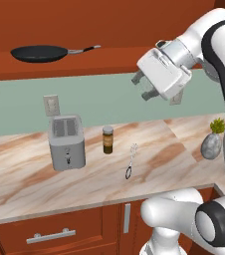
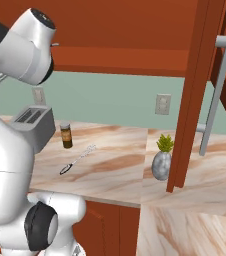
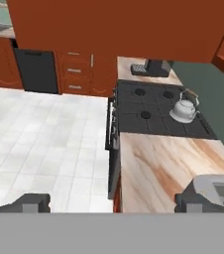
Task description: Pick the pan from the cabinet and place it on the stove. Then turn on the stove burner for the pan.
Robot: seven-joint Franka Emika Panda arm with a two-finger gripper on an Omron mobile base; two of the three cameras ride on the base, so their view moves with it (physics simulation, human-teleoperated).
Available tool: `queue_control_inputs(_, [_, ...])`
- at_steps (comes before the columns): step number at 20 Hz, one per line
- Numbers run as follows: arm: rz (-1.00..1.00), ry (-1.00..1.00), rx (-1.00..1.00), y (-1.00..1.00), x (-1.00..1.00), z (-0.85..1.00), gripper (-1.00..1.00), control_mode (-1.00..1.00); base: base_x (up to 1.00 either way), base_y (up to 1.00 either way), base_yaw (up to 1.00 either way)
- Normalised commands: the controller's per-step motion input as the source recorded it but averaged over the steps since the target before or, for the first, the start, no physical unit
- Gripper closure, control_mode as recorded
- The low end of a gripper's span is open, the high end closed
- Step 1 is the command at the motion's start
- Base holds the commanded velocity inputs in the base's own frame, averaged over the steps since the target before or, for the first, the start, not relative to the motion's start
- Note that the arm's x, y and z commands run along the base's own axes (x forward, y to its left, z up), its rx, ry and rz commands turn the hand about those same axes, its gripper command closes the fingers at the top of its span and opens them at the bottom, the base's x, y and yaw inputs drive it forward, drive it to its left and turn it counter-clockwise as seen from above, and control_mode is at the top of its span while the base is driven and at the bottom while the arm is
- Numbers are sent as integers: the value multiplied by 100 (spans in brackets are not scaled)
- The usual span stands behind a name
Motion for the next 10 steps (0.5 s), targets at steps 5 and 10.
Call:
queue_control_inputs(5, [9, -20, 3, -12, 16, -2, -100, -100, 0, 0, 0])
queue_control_inputs(10, [5, -16, 10, -9, 26, -1, -100, -100, 0, 0, 0])
